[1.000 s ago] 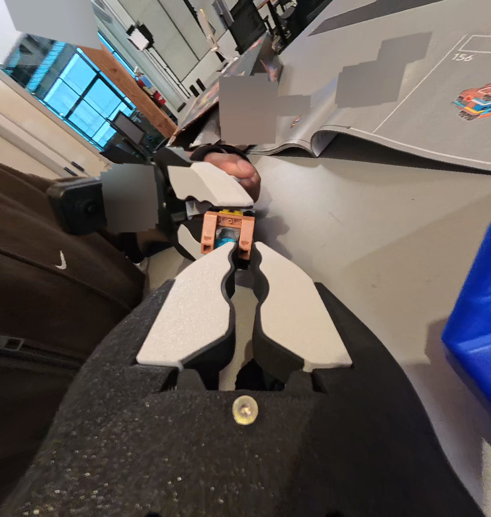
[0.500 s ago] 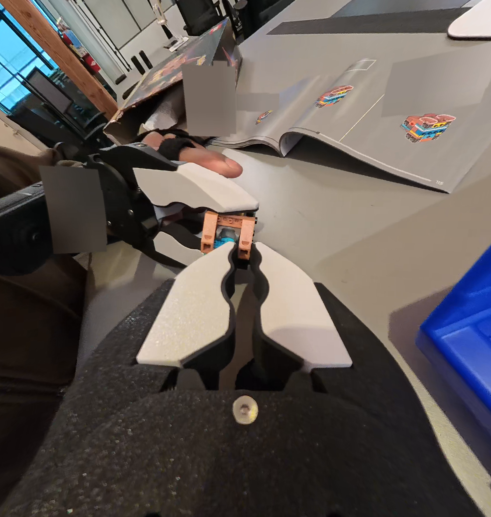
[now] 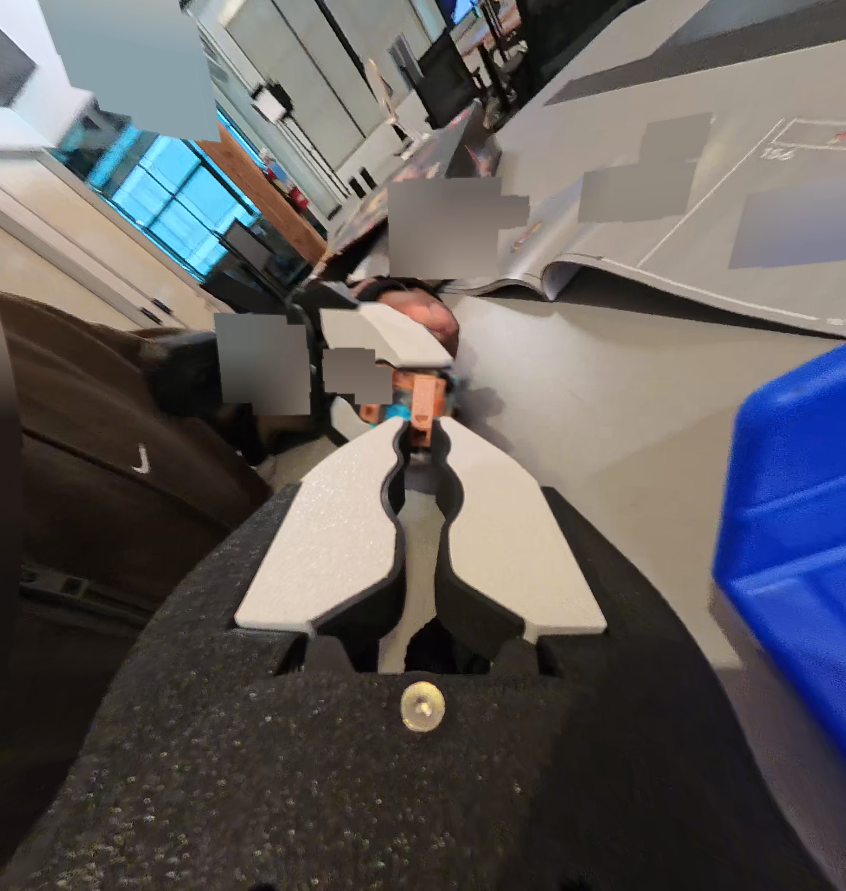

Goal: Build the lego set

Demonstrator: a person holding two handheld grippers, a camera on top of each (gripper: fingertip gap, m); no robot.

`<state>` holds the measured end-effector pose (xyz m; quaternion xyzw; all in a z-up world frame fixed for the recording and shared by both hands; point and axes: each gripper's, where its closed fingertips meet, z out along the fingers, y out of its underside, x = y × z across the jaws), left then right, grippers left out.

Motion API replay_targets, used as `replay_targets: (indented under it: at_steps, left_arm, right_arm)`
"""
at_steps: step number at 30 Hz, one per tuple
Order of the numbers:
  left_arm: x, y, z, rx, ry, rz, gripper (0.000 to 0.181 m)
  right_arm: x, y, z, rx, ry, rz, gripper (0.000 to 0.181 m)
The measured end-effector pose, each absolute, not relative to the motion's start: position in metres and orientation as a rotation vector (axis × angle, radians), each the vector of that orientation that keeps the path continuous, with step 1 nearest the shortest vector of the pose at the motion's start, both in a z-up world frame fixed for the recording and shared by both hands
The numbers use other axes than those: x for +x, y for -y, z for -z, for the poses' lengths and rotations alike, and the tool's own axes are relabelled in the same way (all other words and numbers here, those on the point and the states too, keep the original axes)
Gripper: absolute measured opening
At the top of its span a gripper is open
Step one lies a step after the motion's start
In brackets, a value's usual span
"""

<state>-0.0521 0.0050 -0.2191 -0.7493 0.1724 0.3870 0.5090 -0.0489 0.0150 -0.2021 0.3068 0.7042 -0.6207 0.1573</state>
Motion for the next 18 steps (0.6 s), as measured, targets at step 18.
replay_targets:
  at_steps: [18]
  left_arm:
    - [-0.044,-0.011,0.231,-1.856,-0.467,-0.893,0.041]
  right_arm:
    - [-0.045,-0.010,0.219,0.872,-2.147,1.696,0.008]
